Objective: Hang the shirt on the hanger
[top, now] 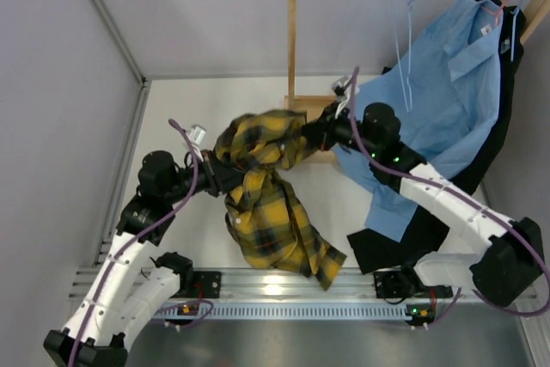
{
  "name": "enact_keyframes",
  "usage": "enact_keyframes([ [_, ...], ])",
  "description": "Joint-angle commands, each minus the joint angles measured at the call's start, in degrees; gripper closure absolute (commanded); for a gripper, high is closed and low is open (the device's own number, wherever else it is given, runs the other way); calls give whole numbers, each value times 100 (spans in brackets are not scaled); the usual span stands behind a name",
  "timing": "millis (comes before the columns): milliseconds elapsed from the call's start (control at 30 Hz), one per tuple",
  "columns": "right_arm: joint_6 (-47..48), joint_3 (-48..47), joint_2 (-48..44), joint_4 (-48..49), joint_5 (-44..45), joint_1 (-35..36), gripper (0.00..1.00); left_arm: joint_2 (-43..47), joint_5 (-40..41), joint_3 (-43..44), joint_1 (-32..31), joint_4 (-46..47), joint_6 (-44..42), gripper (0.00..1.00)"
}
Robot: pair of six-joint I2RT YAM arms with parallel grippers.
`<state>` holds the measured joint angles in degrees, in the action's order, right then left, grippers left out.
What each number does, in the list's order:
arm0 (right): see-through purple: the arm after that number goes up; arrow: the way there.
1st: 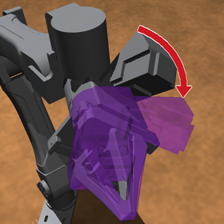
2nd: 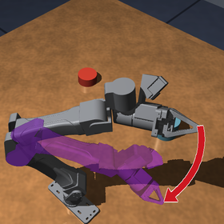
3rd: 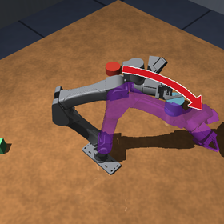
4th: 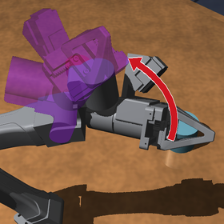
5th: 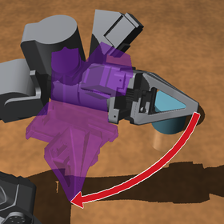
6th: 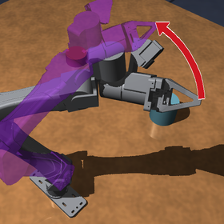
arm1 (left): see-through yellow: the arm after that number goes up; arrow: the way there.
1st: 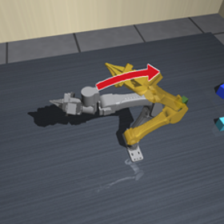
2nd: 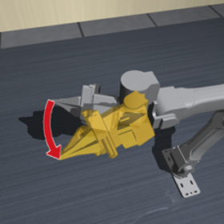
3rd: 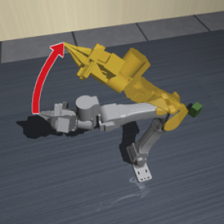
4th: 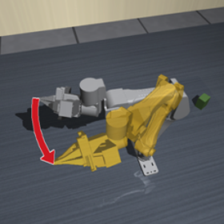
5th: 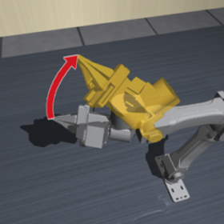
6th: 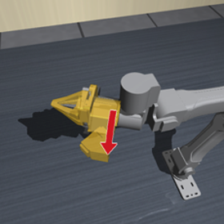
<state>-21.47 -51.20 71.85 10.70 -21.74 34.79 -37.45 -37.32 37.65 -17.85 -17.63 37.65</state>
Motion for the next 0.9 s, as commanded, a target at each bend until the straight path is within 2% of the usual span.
enact_keyframes([
  [0,985,-1423,-567,-708,187,81,100,-113,304,910,-26,725,-504,88],
  [67,1206,-1830,-689,-1296,74,90,100,-43,305,885,-78,918,-618,95],
  [133,1504,-2347,-752,-1962,38,230,100,97,401,587,-306,1120,-601,94],
  [167,1628,-2455,-795,-2210,29,300,100,141,497,420,-438,1173,-592,90],
  [200,1846,-2500,-813,-2421,55,536,100,272,646,27,-778,1183,-566,70],
  [267,2094,-2352,-935,-3096,624,861,100,440,1310,-475,-1219,1218,-426,40],
  [300,2356,-2003,-997,-3283,1436,1264,100,580,1550,-948,-1717,1209,-364,2],
  [367,2245,-1466,-1138,-3364,1970,1600,100,721,1894,-1294,-2221,1122,-180,1],
  [400,1931,-871,-1165,-3286,2180,1906,100,887,2382,-1365,-2650,938,-101,2],
  [433,1780,-561,-1165,-3172,2470,2118,100,976,2727,-1270,-2819,676,-13,1],
  [467,1674,-288,-1139,-2936,2725,2590,100,1159,3078,-1112,-3073,-32,49,1],
  [500,1516,150,-1086,-2829,3249,2821,100,1231,3813,-902,-3128,-430,67,2],
  [567,1322,452,-929,-2635,3797,3391,100,1258,4616,-88,-3146,-1587,76,1],
  [633,945,856,-901,-2197,4291,3552,100,1074,5354,434,-3146,-2093,85,2],
  [767,487,1445,-1033,-1291,4397,3745,100,468,5437,1453,-3146,-2509,-3,2],
  [867,521,1560,-946,-851,4380,3930,100,-50,5787,1806,-3146,-2500,-134,2],
])
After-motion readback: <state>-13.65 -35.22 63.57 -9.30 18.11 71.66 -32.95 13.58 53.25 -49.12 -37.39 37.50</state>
